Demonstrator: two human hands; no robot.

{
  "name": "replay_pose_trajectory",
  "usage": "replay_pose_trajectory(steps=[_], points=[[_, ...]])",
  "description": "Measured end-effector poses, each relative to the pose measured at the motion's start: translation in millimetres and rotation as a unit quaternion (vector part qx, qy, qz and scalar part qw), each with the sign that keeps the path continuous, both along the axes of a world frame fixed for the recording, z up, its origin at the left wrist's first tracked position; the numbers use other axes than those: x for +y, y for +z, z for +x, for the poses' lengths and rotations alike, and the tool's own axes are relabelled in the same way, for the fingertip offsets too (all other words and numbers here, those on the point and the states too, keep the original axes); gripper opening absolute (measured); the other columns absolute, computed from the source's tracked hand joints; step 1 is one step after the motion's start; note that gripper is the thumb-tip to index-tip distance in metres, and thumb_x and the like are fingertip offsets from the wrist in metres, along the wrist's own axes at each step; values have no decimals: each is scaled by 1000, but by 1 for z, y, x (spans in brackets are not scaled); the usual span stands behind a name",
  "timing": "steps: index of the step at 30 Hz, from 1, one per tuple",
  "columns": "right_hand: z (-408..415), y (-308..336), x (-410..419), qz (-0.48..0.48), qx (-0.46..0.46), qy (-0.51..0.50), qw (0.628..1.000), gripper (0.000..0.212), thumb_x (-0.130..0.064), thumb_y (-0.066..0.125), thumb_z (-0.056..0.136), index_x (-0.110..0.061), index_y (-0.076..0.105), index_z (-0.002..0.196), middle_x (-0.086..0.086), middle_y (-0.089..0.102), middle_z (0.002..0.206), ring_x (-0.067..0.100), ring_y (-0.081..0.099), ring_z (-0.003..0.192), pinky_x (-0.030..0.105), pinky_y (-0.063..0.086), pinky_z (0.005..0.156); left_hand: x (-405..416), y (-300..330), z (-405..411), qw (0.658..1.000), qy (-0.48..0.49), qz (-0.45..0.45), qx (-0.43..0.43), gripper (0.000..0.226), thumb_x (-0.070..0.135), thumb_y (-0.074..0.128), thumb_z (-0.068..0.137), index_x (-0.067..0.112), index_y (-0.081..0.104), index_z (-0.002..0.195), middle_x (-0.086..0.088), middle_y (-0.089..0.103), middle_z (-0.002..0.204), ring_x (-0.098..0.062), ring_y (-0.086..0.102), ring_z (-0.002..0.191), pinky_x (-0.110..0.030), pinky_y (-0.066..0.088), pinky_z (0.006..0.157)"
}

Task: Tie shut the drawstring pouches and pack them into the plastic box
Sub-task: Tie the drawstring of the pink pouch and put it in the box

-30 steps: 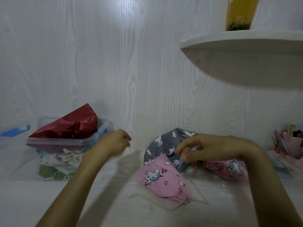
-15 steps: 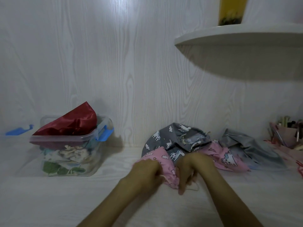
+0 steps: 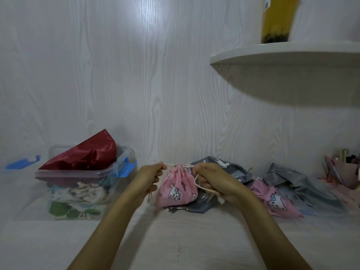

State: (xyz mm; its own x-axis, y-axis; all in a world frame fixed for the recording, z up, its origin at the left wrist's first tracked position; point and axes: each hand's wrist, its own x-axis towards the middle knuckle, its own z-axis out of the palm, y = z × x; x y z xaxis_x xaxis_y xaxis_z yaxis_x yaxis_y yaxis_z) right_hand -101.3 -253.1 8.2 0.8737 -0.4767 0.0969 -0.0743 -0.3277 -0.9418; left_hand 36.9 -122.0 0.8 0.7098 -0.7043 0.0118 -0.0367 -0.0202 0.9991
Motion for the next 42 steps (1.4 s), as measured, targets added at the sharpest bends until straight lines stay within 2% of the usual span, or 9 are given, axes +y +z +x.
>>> replay_pose_trajectory(steps=[6, 12, 16, 20, 23, 25, 28, 34, 42], points=[[-8, 19, 0, -109, -37, -110, 987, 30, -18, 44, 97, -15, 64, 75, -9, 55, 48, 3, 46, 41, 13, 37, 45, -9, 13, -13, 923, 12, 57, -379, 30, 30, 38, 100, 24, 61, 81, 8, 48, 61, -5, 37, 48, -23, 29, 51], [-14, 28, 4, 27, -57, -55, 996, 29, -14, 33, 101, -9, 51, 79, 2, 51, 53, 7, 41, 34, 17, 34, 34, 4, 23, -3, 895, -68, 115, -425, 28, 28, 34, 101, 35, 56, 86, -8, 60, 83, -19, 52, 71, -31, 42, 67], [-4, 21, 10, -107, -7, -30, 994, 31, -19, 37, 97, -17, 42, 66, -7, 37, 52, 4, 31, 40, 20, 28, 43, 6, 27, -10, 879, -106, 73, -458, 30, 12, 33, 101, 23, 59, 94, -5, 52, 73, -7, 42, 57, -21, 35, 57], [-1, 11, 18, -294, 18, 5, 956, 43, -45, 65, 81, -20, 36, 61, -10, 33, 53, 6, 32, 49, 22, 26, 49, 7, 32, -18, 873, -116, 54, -471, 33, 7, 32, 100, 22, 59, 89, -12, 58, 95, -19, 51, 86, -25, 39, 78], [4, 3, 19, -360, 28, -33, 932, 50, -52, 59, 83, -23, 31, 53, -8, 33, 47, 7, 31, 46, 26, 27, 50, 7, 31, -19, 882, -127, 43, -452, 34, 8, 33, 100, 25, 60, 87, -16, 60, 95, -22, 53, 86, -30, 43, 79], [7, -1, 18, -364, 31, -56, 929, 47, -40, 51, 91, -20, 30, 54, -6, 34, 51, 11, 32, 49, 31, 29, 54, 7, 26, -16, 879, -89, 60, -464, 27, 11, 37, 100, 24, 61, 97, -9, 59, 91, -14, 53, 80, -24, 43, 71], [8, -4, 17, -351, 36, -68, 933, 43, -33, 44, 92, -20, 28, 54, -3, 33, 55, 14, 32, 54, 31, 29, 58, 9, 25, -9, 822, 58, 142, -548, 22, 22, 53, 94, 25, 56, 116, 3, 54, 119, -15, 44, 111, -28, 38, 92], [11, -5, 14, -340, 45, -41, 938, 43, -34, 45, 94, -19, 31, 57, 1, 35, 58, 14, 32, 57, 31, 27, 58, 15, 35, -14, 846, -133, 266, -442, 30, 13, 59, 89, 24, 67, 116, 0, 68, 114, -14, 64, 100, -32, 51, 94], [4, -1, 5, -297, 66, 15, 952, 43, -39, 40, 98, -2, 58, 87, 4, 54, 77, 12, 50, 74, 31, 38, 71, 4, 18, -10, 924, -265, 143, -238, 30, 15, 53, 94, 26, 64, 119, -4, 68, 114, -7, 64, 98, -18, 49, 82]])
